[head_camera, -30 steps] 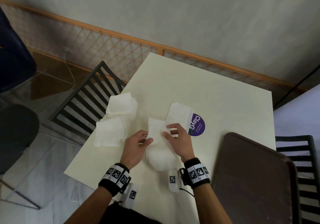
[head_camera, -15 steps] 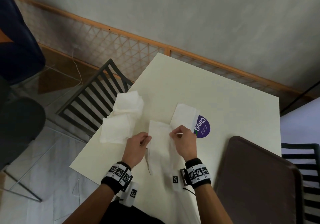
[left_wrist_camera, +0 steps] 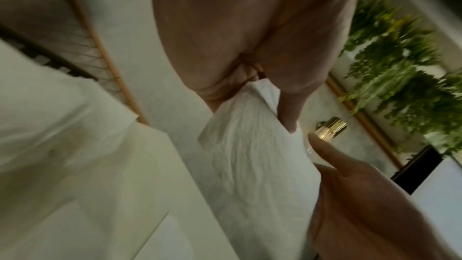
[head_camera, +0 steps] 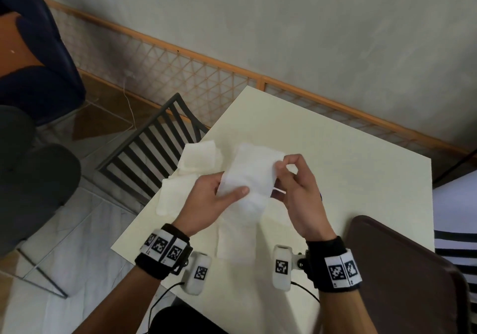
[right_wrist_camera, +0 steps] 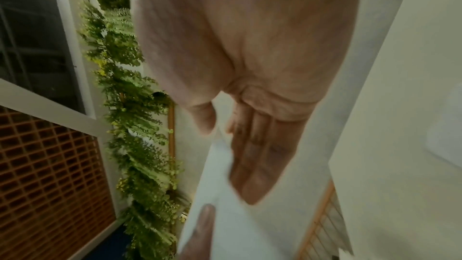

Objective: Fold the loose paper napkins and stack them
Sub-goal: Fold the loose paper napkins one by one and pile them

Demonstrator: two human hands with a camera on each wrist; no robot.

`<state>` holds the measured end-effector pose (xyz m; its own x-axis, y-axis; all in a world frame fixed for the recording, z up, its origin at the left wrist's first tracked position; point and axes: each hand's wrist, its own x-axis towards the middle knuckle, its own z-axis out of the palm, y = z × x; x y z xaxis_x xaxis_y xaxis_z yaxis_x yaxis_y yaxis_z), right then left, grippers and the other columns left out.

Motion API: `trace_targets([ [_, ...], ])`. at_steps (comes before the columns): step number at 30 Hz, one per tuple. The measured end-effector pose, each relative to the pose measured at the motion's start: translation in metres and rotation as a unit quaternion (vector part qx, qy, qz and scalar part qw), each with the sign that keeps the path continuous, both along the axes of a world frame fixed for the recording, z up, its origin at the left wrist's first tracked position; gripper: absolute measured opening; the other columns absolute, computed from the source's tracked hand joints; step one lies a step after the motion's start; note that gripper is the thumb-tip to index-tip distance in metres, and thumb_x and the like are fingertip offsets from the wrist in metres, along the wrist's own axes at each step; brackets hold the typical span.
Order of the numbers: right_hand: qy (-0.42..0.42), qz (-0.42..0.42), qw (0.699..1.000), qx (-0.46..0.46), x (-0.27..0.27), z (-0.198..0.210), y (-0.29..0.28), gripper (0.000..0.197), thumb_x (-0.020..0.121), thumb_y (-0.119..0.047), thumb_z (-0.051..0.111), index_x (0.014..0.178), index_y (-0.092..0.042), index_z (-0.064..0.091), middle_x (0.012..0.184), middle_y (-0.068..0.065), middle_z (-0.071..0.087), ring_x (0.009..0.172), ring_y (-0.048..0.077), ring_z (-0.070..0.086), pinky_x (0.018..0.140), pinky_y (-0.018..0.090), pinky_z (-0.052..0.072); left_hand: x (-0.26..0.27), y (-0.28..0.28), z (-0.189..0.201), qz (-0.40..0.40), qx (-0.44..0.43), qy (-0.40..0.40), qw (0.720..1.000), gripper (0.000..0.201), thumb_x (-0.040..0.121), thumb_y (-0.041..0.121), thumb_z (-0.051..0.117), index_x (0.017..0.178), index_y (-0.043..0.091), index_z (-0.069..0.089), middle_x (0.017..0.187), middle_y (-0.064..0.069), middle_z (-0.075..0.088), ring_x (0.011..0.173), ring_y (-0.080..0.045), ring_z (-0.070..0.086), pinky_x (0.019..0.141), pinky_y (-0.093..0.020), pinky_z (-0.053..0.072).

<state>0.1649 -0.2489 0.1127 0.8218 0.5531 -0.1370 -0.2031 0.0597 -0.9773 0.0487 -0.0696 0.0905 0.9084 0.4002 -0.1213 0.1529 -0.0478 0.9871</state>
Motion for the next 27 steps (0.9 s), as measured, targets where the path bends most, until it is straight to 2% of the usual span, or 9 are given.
trace_targets([
  [4,-0.062,0.049,0.996,-0.028,0.000,0.013,0.012,0.014,0.105,-0.017,0.073,0.117,-0.008,0.072,0.092,0.022,0.076,0.087,0.025,0.076,0.081,0.038,0.064,0.004,0.006,0.034,0.057,0.041,-0.063,0.996,0.020,0.098,0.027,0.078,0.117,0.020,0.079,0.109,0.002,0.083,0.099,-0.020,0.081,0.087,-0.056,0.066],
  [7,-0.124,0.039,0.992,0.006,0.002,0.016,0.019,0.013,0.105,-0.009,0.072,0.115,-0.011,0.080,0.084,0.012,0.075,0.077,0.023,0.066,0.077,0.038,0.060,0.004,0.015,0.050,0.045,0.098,-0.095,0.990,0.019,0.102,0.022,0.074,0.121,0.024,0.079,0.111,0.001,0.083,0.101,-0.022,0.080,0.086,-0.056,0.066],
  [10,-0.157,0.014,0.986,0.055,0.008,0.017,0.023,0.022,0.101,0.004,0.070,0.112,-0.009,0.084,0.097,0.016,0.080,0.085,0.024,0.065,0.077,0.039,0.054,0.000,0.025,0.063,0.016,0.144,-0.150,0.978,0.027,0.105,0.012,0.068,0.126,0.027,0.076,0.115,0.002,0.082,0.108,-0.022,0.079,0.091,-0.051,0.065],
  [12,-0.168,0.009,0.982,0.083,0.010,0.017,0.023,0.023,0.096,0.014,0.069,0.100,-0.002,0.085,0.099,0.017,0.082,0.091,0.025,0.069,0.083,0.041,0.054,-0.002,0.031,0.071,0.000,0.157,-0.183,0.970,0.033,0.105,0.001,0.064,0.126,0.022,0.076,0.120,0.007,0.081,0.114,-0.019,0.077,0.096,-0.040,0.064],
  [16,-0.184,0.027,0.976,0.117,0.013,0.021,0.021,0.043,0.090,0.024,0.061,0.085,-0.010,0.087,0.091,0.009,0.081,0.089,0.026,0.072,0.084,0.030,0.051,-0.004,0.039,0.077,-0.025,0.147,-0.188,0.971,0.040,0.104,-0.018,0.048,0.102,0.011,0.075,0.098,0.009,0.075,0.089,-0.011,0.069,0.075,-0.021,0.053],
  [20,-0.188,0.035,0.972,0.140,0.015,0.024,0.021,0.041,0.089,0.016,0.064,0.083,-0.017,0.088,0.097,0.012,0.081,0.096,0.036,0.072,0.087,0.039,0.051,-0.006,0.036,0.080,-0.020,0.096,-0.176,0.980,0.041,0.110,-0.014,0.037,0.097,0.005,0.071,0.087,0.015,0.067,0.070,-0.002,0.055,0.064,-0.011,0.040],
  [22,-0.189,0.040,0.971,0.141,0.015,0.024,0.021,0.039,0.090,0.015,0.064,0.082,-0.016,0.087,0.097,0.013,0.080,0.095,0.037,0.071,0.086,0.040,0.050,-0.006,0.034,0.081,-0.013,0.068,-0.177,0.982,0.043,0.110,-0.010,0.035,0.096,0.007,0.072,0.086,0.011,0.065,0.071,-0.007,0.053,0.065,-0.013,0.040],
  [25,-0.190,0.049,0.971,0.139,0.015,0.023,0.020,0.035,0.090,0.012,0.063,0.079,-0.014,0.085,0.095,0.016,0.079,0.094,0.038,0.069,0.086,0.043,0.048,-0.008,0.036,0.079,-0.017,0.048,-0.179,0.982,0.040,0.104,0.001,0.037,0.093,0.011,0.074,0.091,-0.010,0.062,0.081,-0.038,0.051,0.071,-0.024,0.043],
  [27,-0.180,0.060,0.973,0.131,0.015,0.022,0.019,0.028,0.089,0.007,0.060,0.080,-0.009,0.081,0.099,0.022,0.077,0.100,0.043,0.068,0.089,0.046,0.047,-0.012,0.037,0.075,-0.018,0.073,-0.182,0.980,0.035,0.103,0.009,0.041,0.093,0.011,0.074,0.094,-0.006,0.065,0.086,-0.037,0.056,0.074,-0.028,0.046],
])
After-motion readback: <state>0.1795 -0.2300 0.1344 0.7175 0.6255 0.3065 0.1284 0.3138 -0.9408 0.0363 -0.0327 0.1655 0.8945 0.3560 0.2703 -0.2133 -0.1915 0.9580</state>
